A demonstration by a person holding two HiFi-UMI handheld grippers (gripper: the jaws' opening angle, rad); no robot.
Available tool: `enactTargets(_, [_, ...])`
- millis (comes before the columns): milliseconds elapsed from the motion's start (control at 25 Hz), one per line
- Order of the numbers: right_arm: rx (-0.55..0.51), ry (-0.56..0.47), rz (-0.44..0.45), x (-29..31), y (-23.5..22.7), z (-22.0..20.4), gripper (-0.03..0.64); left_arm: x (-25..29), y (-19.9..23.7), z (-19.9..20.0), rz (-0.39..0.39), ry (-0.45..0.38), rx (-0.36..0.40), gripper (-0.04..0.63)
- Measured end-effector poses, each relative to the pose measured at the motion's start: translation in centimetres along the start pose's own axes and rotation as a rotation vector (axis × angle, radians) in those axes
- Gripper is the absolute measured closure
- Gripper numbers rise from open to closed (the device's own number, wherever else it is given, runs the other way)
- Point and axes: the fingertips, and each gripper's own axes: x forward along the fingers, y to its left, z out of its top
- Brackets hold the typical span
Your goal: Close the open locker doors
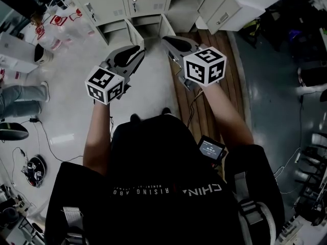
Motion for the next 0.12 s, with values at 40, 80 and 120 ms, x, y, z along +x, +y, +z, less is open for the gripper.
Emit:
enactTargets(40, [-0.003, -0.001, -0.003, 0.12, 0.01, 0.00, 0.583, -0.04, 0.22, 0.08, 0.002, -0.008, 0.001, 0.531])
enactTargets(80, [-0.006, -0.002, -0.005, 0.23, 0.02, 0.03, 0.583, -0.07, 0.43, 0.18, 0.003, -0.015, 0.002, 0.540])
enactTargets(120, [-0.009, -0.003, -0.007, 0.34, 0.03, 0.07, 0.583, -0.09, 0.63, 0.29, 0.004, -0.021, 0.002, 0.543])
